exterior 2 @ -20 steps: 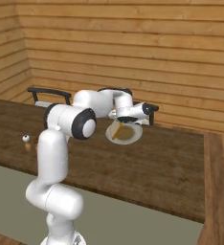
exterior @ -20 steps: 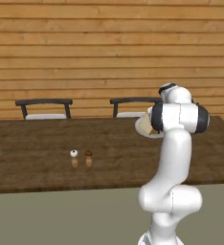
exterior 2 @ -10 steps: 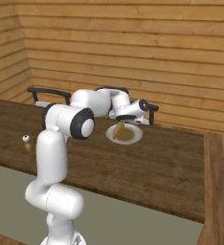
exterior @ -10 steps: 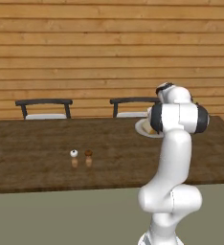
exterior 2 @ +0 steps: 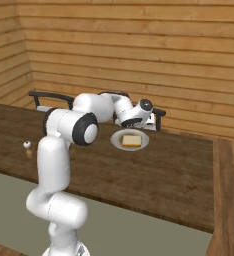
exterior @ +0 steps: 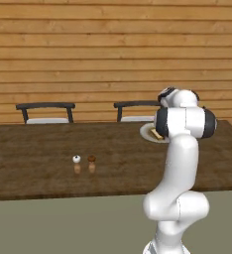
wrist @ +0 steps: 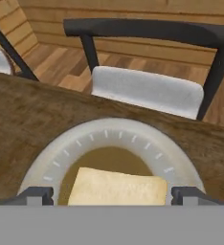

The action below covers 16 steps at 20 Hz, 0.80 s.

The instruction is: Start the toaster. Once the lever pops up, take the bread to the plate on the dining counter.

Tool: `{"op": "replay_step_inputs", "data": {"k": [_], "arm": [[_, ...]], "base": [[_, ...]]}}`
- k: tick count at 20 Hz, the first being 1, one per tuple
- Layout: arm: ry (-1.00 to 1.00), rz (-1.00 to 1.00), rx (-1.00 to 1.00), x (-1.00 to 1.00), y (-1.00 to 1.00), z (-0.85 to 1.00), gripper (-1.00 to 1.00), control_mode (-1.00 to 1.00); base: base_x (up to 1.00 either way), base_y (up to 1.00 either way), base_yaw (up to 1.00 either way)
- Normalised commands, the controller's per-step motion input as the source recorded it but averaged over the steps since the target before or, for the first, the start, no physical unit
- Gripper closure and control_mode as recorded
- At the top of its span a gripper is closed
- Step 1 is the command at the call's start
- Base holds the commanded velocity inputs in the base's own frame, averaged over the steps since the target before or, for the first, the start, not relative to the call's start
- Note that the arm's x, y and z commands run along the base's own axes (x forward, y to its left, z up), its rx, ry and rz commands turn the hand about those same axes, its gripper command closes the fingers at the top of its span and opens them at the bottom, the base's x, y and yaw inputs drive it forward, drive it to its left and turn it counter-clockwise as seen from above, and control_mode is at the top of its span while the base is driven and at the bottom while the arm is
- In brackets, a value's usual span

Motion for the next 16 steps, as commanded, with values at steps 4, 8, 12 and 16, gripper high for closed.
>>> {"op": "replay_step_inputs", "data": {"k": [4,8,12,16], "arm": [[0.00,-0.07,-0.22,-0.18,-0.12,0.17,-1.00,-1.00],[0.03,-0.11,-0.15,-0.69,0.06,0.63,-1.00,-1.00],[0.16,-0.23,-0.08,-0.92,0.37,0.73,-1.00,-1.00],[0.08,-0.30,-0.01,-1.00,0.35,0.44,-1.00,-1.00]], "base": [[0.00,0.00,0.00],[0.00,0.00,0.00],[0.00,0.00,0.00],[0.00,0.00,0.00]]}}
